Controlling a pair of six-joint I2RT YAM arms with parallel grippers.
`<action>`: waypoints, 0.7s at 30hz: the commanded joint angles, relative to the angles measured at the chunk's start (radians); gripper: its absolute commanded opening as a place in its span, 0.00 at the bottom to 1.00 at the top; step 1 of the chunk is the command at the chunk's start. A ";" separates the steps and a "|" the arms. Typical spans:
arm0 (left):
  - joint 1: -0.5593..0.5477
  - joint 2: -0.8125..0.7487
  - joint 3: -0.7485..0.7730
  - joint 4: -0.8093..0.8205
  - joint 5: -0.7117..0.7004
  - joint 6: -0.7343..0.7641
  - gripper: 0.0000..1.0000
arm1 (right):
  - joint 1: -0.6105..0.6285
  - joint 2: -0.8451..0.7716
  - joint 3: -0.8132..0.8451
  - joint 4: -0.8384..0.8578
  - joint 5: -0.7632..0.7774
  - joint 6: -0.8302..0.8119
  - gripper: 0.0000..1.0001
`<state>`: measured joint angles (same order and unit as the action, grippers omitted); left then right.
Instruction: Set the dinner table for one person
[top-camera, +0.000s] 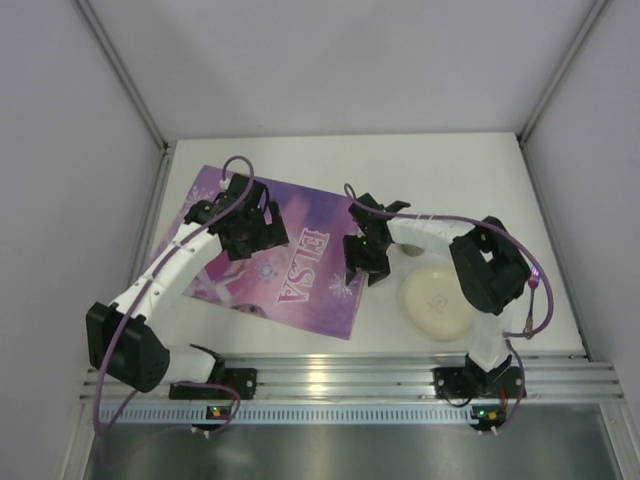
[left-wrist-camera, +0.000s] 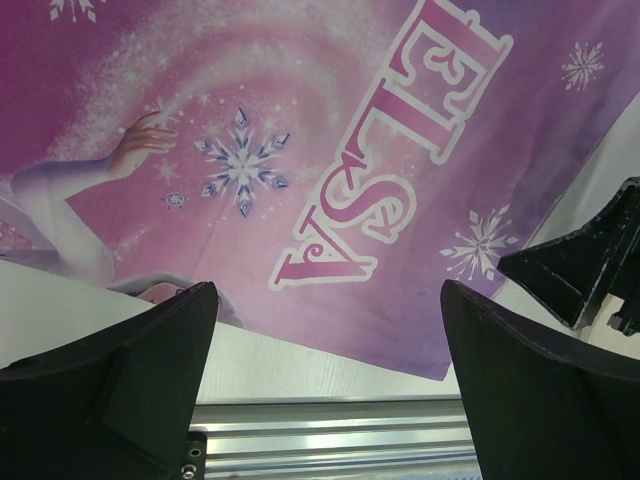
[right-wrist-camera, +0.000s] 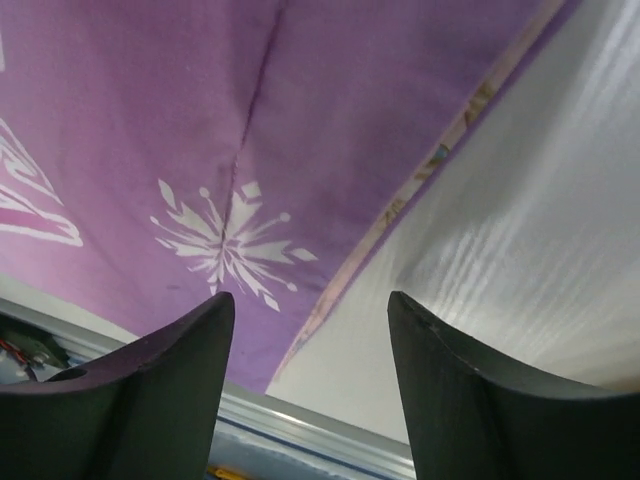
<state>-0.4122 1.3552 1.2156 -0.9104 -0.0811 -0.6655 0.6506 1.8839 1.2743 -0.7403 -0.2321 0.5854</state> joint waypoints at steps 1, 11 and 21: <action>0.001 -0.042 -0.031 -0.018 -0.019 -0.011 0.99 | 0.046 0.040 0.053 -0.010 0.050 0.027 0.61; 0.001 -0.053 -0.041 -0.022 -0.017 -0.003 0.99 | 0.090 0.104 0.042 -0.017 0.128 0.039 0.11; 0.001 -0.033 -0.038 0.005 0.000 0.012 0.99 | -0.018 -0.038 -0.001 -0.182 0.411 -0.105 0.00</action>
<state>-0.4122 1.3331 1.1751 -0.9203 -0.0902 -0.6636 0.6872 1.9114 1.2938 -0.8131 -0.0128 0.5579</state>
